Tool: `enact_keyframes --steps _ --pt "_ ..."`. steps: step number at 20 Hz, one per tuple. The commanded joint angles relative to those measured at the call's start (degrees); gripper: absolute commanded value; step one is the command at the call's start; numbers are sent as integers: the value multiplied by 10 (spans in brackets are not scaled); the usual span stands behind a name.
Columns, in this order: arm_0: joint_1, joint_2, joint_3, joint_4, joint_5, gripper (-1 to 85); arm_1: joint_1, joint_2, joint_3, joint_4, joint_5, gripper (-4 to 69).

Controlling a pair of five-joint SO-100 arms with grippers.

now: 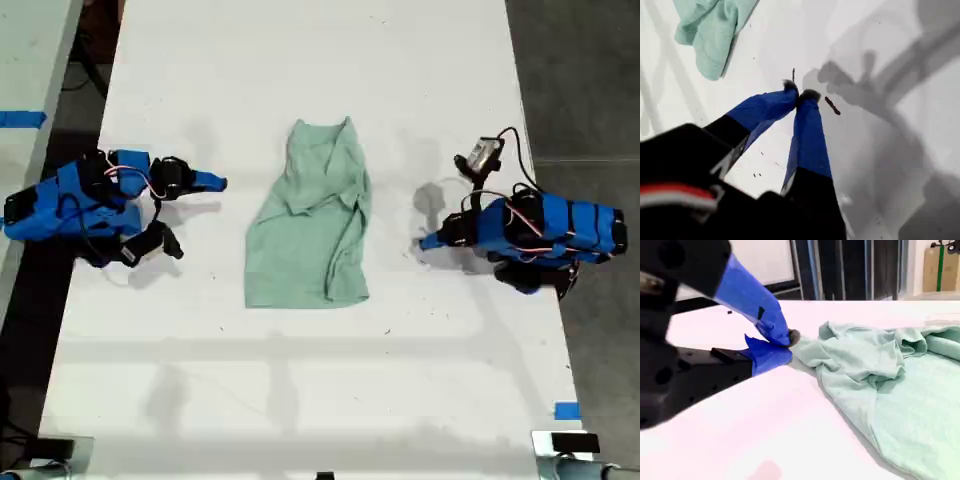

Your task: Fold t shirt

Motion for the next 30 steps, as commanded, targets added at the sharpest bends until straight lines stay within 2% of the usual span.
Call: enact_keyframes --steps 1,4,8,13,15,16,18,20,23,27,30 --pt "-35 6 22 -28 22 -3 47 6 18 23 -1 16" --pt "-33 5 23 -47 8 -3 53 5 18 23 -2 16" --pt "3 -50 -50 -4 -38 -3 59 5 18 23 -4 16" --pt "102 -686 -404 4 -110 -2 61 5 18 23 -6 16" --pt "153 -837 -499 10 -164 25 53 5 18 23 -2 16" --pt "183 -869 -520 19 -220 94 52 5 18 23 -2 16" --pt "249 -869 -525 13 -340 120 54 5 18 23 -8 16" --pt "303 -860 -541 4 -396 130 54 5 18 23 -9 16" --pt "325 -882 -581 10 -382 129 54 5 18 23 -9 16" --pt "301 -1050 -715 73 -346 137 54 5 18 23 -8 16" --pt "287 -1101 -749 98 -345 151 53 5 18 23 -10 16"
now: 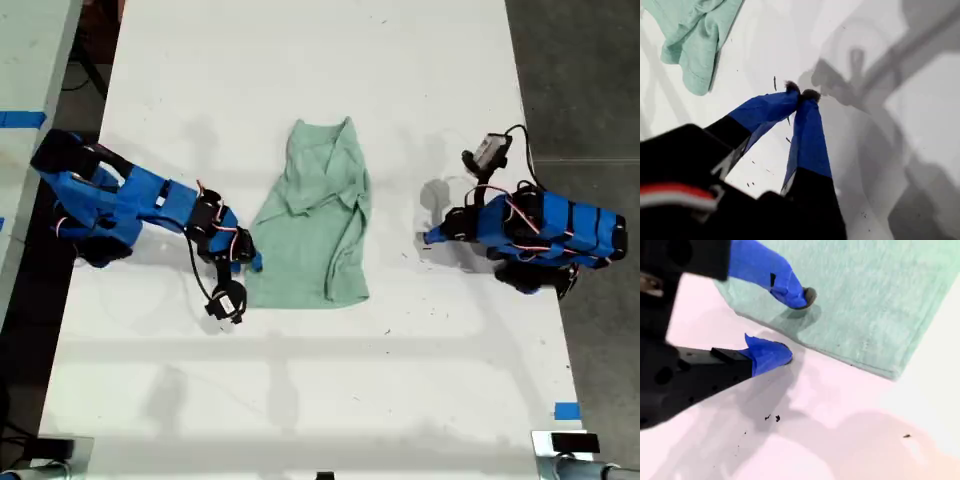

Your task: Fold t shirt

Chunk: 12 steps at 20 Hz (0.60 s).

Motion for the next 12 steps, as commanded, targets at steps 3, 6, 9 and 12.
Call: enact_keyframes --steps 3,6,9,12 --pt "-19 -23 -52 11 7 159 -3 5 18 1 -10 16" --pt "-19 -105 -101 8 10 155 -3 5 18 1 -10 16" --pt "-11 -149 -139 7 30 -3 -4 5 18 1 -10 16" --pt "-10 -127 -147 58 26 -3 -4 5 18 1 -11 16"
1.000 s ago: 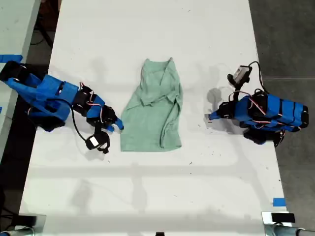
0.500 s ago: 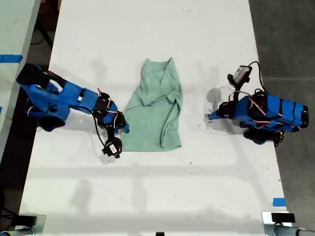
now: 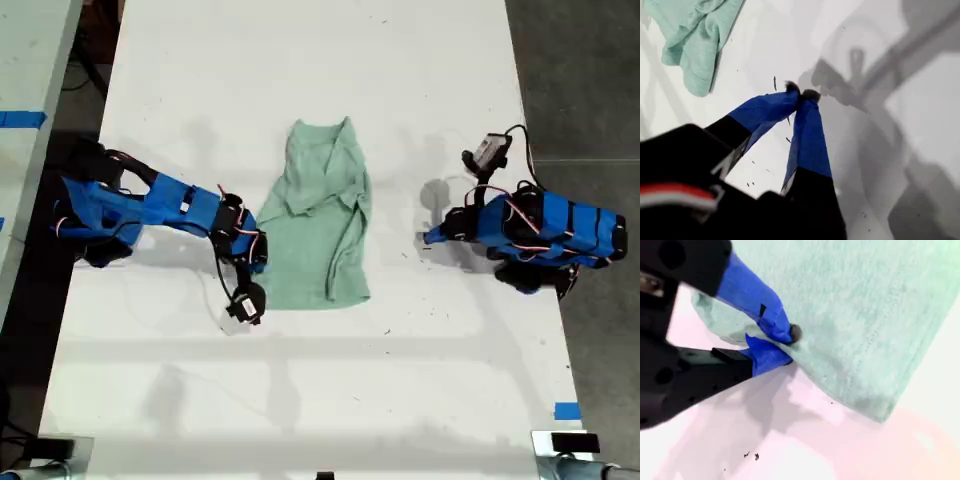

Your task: Fold t shirt

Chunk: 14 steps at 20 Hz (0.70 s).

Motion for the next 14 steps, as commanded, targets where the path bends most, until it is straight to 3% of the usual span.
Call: enact_keyframes --steps 1,6,14 --pt "5 26 -12 66 -1 -3 -4 5 18 1 -11 16" --pt "11 120 -42 221 -38 -3 -3 5 18 1 -11 16" --pt "-8 -133 -432 243 98 -3 -3 5 18 1 -12 16"
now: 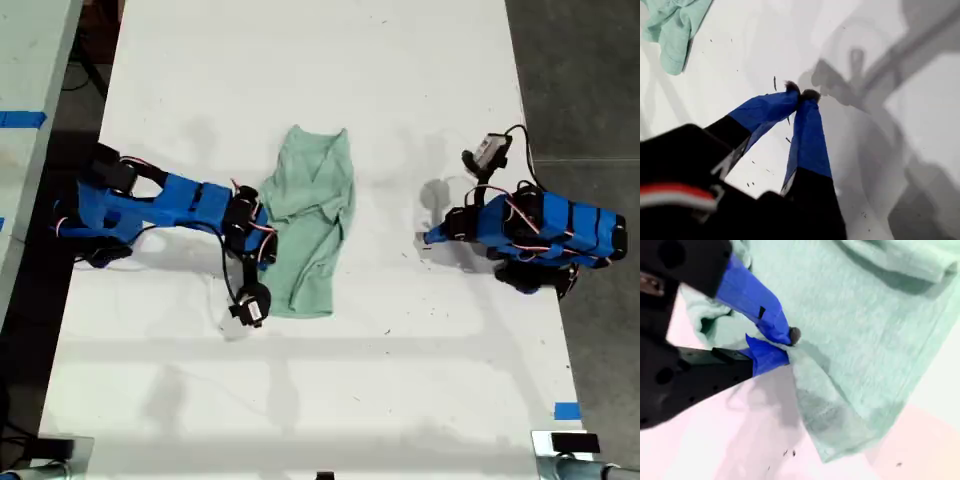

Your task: Fold t shirt

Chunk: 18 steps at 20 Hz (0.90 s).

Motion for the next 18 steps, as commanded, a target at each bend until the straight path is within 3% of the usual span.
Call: enact_keyframes --steps 1,9,13,14,15,18 --pt "-10 -62 -152 1 35 -3 -3 5 18 1 -13 16" --pt "0 -5 -149 -22 64 -3 -2 5 18 1 -15 16" --pt "-11 -24 -149 -85 98 -3 -3 5 18 1 -14 16" --pt "-14 -37 -149 -111 119 51 -3 5 18 1 -14 16" --pt "-17 -50 -151 -128 135 186 -3 5 18 1 -15 16" --pt "-21 -62 -151 -135 137 234 -4 5 18 1 -15 16"
